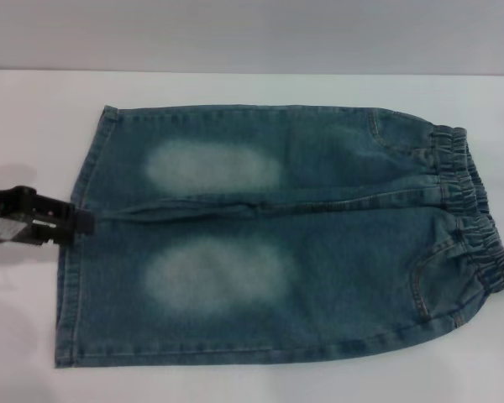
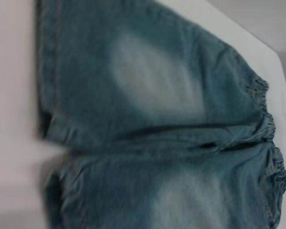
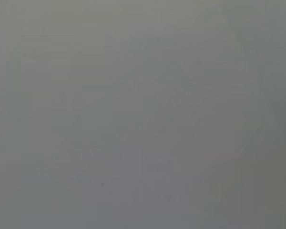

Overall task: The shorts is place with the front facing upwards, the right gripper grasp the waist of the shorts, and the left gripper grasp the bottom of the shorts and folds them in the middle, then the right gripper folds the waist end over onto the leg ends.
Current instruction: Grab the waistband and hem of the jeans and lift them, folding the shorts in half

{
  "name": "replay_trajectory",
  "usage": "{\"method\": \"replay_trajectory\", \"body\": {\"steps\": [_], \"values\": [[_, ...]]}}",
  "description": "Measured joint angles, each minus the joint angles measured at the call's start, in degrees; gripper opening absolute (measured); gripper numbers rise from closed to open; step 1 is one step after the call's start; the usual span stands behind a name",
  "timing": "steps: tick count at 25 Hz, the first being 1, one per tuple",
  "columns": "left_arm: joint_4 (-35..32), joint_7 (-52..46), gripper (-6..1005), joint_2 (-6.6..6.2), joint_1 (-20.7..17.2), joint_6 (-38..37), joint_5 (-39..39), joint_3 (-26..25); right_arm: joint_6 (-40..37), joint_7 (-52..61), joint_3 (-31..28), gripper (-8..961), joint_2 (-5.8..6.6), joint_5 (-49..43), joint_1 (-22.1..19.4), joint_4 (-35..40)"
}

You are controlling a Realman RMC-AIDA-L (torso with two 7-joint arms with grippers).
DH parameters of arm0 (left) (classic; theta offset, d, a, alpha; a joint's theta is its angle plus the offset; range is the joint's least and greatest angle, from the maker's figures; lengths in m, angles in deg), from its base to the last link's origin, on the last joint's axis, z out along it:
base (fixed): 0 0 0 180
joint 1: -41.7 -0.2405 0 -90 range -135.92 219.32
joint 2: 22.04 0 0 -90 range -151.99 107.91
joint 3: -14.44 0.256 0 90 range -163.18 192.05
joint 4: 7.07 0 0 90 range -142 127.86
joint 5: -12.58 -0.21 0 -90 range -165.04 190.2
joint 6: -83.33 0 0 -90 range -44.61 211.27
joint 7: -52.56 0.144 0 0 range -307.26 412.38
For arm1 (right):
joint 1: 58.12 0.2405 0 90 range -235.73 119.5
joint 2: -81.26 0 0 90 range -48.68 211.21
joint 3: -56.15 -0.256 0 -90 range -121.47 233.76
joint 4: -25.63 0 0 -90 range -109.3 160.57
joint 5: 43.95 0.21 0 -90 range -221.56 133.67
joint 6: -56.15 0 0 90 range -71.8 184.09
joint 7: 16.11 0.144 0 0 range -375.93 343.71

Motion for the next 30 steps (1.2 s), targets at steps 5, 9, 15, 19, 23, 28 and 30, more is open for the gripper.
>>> {"method": "replay_trajectory", "body": {"steps": [5,9,15,19,23,28,30], "values": [[-0.1,-4.0,499,-0.36,-2.4,-1.2,0.0,0.2,1.4,0.0,0.0,654,0.0,0.0,-0.1,0.5],[-0.1,-6.0,497,-0.27,-4.8,-1.4,0.0,1.2,2.7,0.0,0.0,655,0.0,-0.4,0.0,0.6],[-0.1,-7.9,494,0.17,-7.3,-1.9,-0.1,1.6,3.9,-0.1,0.0,655,0.04,-1.8,0.4,0.8],[-0.1,-8.3,492,0.88,-8.2,-2.1,-0.3,2.5,4.4,-0.1,0.0,655,0.13,-2.2,0.7,1.6],[-0.1,-8.8,490,1.2,-8.8,-1.5,-0.2,4.4,4.4,-0.1,0.0,654,0.16,-3.1,1.1,2.2],[-0.6,-9.3,487,1.29,-8.8,-1.1,-0.3,6.3,4.5,0.0,0.0,654,0.17,-3.1,1.3,2.2],[-0.8,-9.4,486,1.35,-8.8,-1.0,-0.3,6.7,4.6,0.0,0.0,654,0.17,-3.1,1.3,2.2]]}}
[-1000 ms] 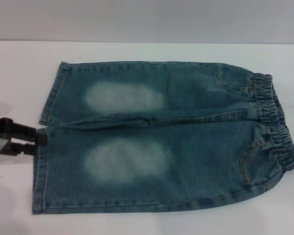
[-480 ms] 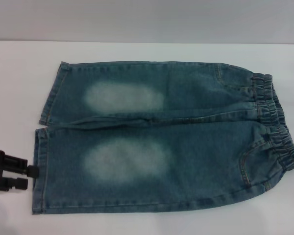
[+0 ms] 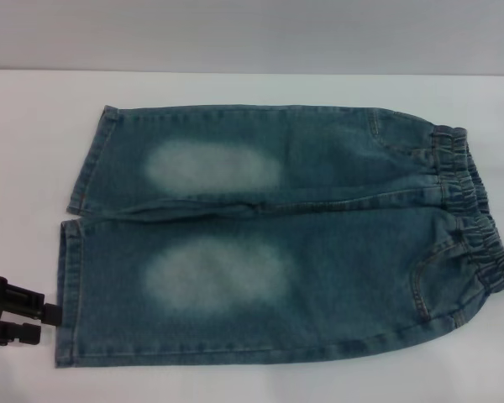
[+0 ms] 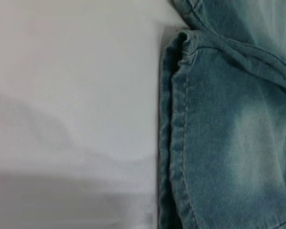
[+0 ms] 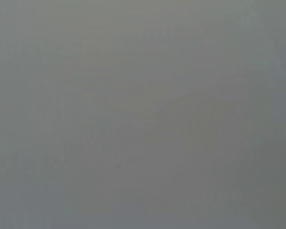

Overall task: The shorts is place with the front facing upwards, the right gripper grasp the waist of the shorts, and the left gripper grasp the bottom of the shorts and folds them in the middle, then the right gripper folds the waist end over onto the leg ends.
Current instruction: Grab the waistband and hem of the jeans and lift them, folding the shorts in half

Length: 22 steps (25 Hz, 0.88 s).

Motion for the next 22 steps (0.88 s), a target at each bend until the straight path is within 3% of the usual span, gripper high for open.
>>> {"method": "replay_trajectory", "body": {"steps": [9,22], "values": [[0.3,0.0,482,0.14,-0.1,0.8,-0.1,0.2,0.5,0.0,-0.3,654,0.31,0.0,0.0,0.1],[0.4,0.5,475,1.7,-0.2,0.8,0.1,0.2,0.5,0.5,-0.1,655,0.45,0.0,0.0,0.4]]}}
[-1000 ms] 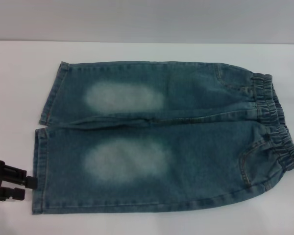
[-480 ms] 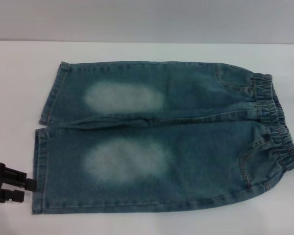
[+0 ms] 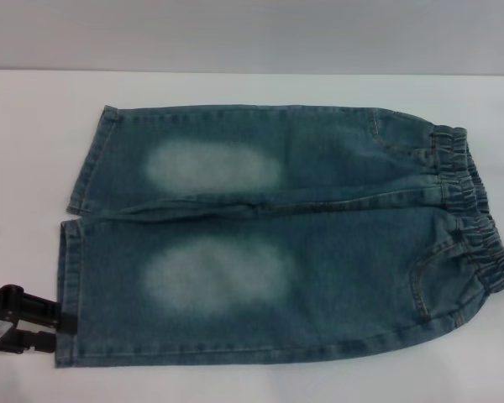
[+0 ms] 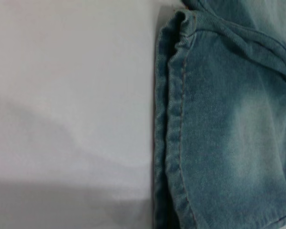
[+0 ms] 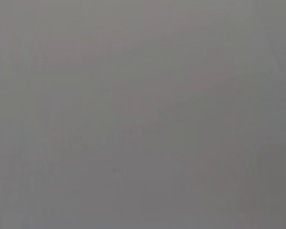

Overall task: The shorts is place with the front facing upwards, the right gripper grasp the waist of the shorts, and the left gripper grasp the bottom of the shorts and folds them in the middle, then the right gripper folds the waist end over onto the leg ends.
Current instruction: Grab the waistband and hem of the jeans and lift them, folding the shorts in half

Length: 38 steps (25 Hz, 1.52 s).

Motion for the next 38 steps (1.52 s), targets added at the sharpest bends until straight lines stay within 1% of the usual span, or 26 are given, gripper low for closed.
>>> {"method": "replay_trajectory", "body": {"steps": [6,12,26,38], "values": [[-0.3,0.2,472,0.39,0.0,0.2,-0.1,0.1,-0.1,0.0,0.0,655,0.05,0.0,0.0,0.0],[-0.4,0.3,469,0.69,0.1,0.4,0.0,2.2,-0.2,0.1,0.1,655,0.07,0.0,-0.1,0.0],[-0.6,0.8,463,0.56,0.0,0.4,0.2,2.2,-0.3,0.1,0.1,654,0.06,0.0,0.0,0.0],[-0.6,1.1,457,0.88,-0.4,0.5,0.2,2.0,-0.1,0.1,0.1,655,-0.19,0.0,0.0,0.0]]}}
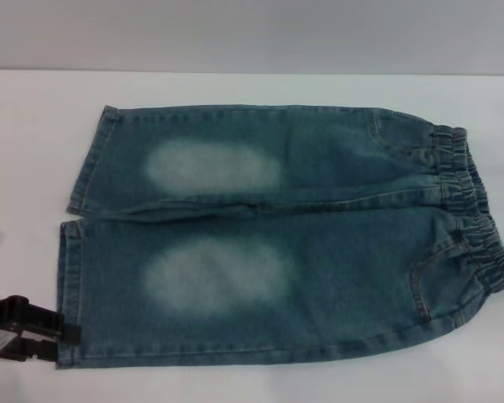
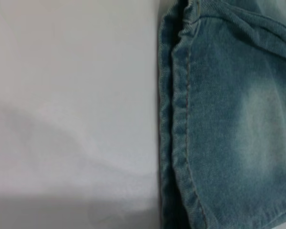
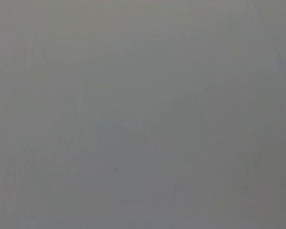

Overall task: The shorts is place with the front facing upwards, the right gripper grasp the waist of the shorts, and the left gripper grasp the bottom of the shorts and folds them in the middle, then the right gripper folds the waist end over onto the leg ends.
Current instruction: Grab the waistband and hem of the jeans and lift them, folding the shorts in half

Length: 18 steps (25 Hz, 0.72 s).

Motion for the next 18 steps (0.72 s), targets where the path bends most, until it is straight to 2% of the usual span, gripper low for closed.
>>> {"method": "replay_trajectory", "body": {"steps": [7,18], "values": [[0.3,0.9,453,0.59,-0.1,-0.1,1.7,-0.2,0.0,0.0,0.0,654,-0.09,0.0,0.0,0.0],[0.5,1.4,448,0.65,0.1,-0.2,4.9,0.7,-0.3,0.0,0.0,655,-0.1,0.0,-0.3,0.0]]}}
